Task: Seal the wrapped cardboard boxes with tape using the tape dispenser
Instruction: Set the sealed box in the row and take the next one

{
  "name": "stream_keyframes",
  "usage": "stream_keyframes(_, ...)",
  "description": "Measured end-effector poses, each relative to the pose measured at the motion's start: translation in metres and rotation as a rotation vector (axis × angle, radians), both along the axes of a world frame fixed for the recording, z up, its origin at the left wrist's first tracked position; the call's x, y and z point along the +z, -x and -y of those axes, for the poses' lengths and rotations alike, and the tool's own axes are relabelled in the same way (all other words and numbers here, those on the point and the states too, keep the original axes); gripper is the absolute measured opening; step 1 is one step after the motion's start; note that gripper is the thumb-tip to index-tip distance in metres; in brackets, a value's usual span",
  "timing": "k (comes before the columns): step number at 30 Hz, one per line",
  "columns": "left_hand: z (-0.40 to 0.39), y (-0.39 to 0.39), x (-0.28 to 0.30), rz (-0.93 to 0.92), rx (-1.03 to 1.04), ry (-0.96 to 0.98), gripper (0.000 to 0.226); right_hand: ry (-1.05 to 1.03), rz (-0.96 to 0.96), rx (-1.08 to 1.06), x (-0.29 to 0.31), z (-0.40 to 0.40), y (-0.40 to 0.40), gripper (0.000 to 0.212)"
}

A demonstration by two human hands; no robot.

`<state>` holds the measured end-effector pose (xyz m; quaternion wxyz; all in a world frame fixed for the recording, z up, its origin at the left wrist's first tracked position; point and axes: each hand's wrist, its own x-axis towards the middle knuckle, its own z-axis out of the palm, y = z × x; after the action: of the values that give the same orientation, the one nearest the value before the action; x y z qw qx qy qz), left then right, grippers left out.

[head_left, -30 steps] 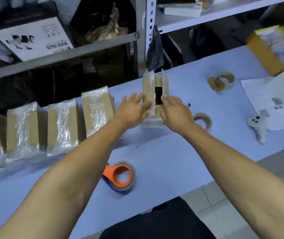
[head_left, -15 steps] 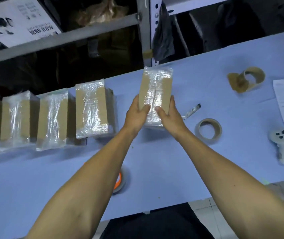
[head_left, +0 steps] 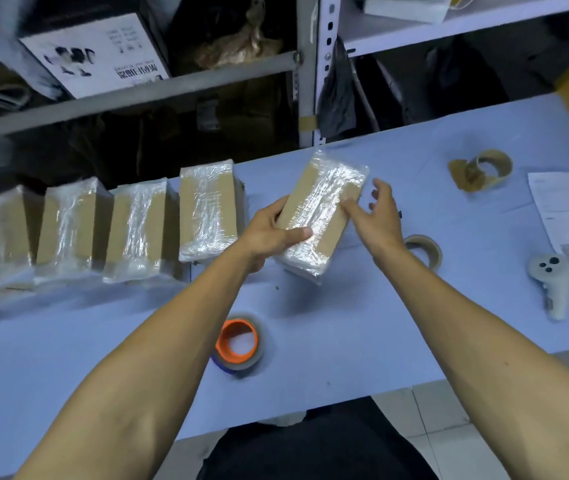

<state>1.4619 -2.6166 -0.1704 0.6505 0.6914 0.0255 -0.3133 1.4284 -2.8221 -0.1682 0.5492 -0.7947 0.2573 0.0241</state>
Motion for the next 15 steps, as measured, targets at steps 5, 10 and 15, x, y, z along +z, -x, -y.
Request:
stream_keyframes(5,-0.042,0.031,0.045,0.1,-0.278,-0.033,0.062,0.008,0.011,0.033,0.042,-0.009,0.019,0.058)
stream_keyframes(10,-0.098,0.072,0.069,0.188,-0.279,-0.07,0.054,0.06,0.104,-0.001,0.053,-0.056,0.063,0.036)
stream_keyframes(15,-0.148,0.124,0.065,0.335,0.212,-0.197,0.066,0.024,0.144,-0.152,0.061,-0.105,0.115,0.048)
